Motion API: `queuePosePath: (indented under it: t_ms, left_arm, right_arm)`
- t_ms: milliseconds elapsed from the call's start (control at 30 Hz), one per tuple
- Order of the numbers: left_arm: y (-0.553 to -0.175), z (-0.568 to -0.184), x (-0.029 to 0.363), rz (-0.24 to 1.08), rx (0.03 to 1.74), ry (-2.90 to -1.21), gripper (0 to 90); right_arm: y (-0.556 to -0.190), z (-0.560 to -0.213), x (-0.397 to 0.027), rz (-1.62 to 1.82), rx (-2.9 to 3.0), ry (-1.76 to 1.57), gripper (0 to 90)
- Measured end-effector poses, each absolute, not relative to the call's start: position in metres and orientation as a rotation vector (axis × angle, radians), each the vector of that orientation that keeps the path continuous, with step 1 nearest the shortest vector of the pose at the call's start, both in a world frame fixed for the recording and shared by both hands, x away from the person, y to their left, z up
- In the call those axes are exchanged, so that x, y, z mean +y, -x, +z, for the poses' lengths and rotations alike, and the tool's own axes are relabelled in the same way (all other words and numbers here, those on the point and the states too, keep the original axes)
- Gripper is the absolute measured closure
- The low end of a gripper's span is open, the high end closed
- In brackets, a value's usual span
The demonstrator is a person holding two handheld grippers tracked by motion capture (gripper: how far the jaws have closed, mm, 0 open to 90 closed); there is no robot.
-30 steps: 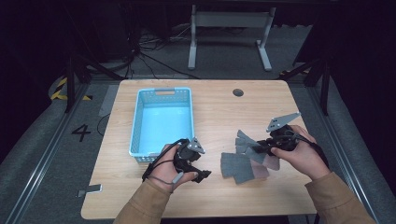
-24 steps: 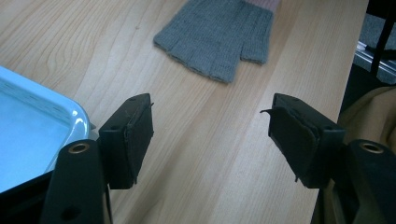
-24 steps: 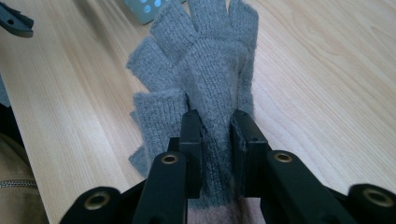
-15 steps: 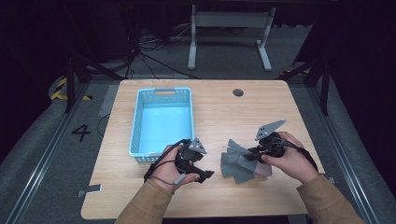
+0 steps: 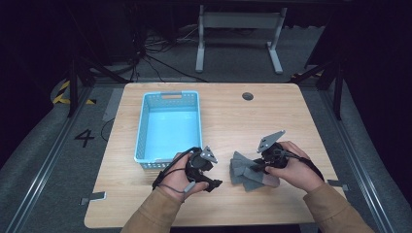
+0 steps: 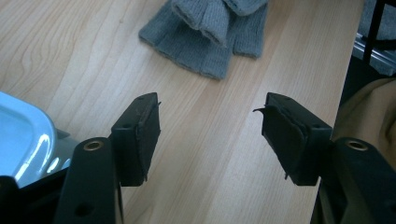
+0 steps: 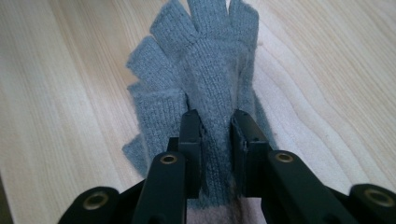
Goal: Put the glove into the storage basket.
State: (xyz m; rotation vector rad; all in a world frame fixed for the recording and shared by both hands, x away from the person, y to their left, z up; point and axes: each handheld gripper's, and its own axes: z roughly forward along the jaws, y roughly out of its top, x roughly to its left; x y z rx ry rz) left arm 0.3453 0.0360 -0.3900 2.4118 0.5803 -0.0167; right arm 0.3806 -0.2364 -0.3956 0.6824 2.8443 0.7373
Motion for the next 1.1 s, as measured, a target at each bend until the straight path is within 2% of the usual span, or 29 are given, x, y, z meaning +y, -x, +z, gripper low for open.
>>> queuePosePath:
  t_ms: [33,133,300,400,700,833,1100]
  left_arm:
    - [-0.345,-0.391,0.036,-0.034,0.565,-2.417,44.6]
    - [-0.344,-0.393,0.034,-0.051,0.547,-2.419,50.1]
    - [-0.343,-0.395,0.031,-0.089,0.535,-2.439,57.9]
    - [-0.342,-0.396,0.029,-0.097,0.538,-2.451,61.2]
    - [-0.340,-0.400,0.016,-0.086,0.536,-2.451,70.8]
    - [-0.342,-0.407,0.012,-0.067,0.561,-2.444,73.8]
    - [-0.345,-0.419,0.002,-0.041,0.574,-2.449,71.1]
  right_arm:
    - [-0.381,-0.398,-0.236,0.736,2.846,-0.685,75.4]
    - [-0.380,-0.406,-0.236,0.734,2.850,-0.701,73.0]
    - [-0.374,-0.415,-0.238,0.765,2.814,-0.728,55.4]
    - [-0.370,-0.408,-0.246,0.885,2.744,-0.780,52.0]
    - [-0.362,-0.389,-0.281,0.896,2.634,-0.909,55.8]
    - [-0.360,-0.386,-0.298,0.839,2.615,-0.938,61.6]
    - [-0.364,-0.396,-0.326,0.753,2.607,-1.031,64.1]
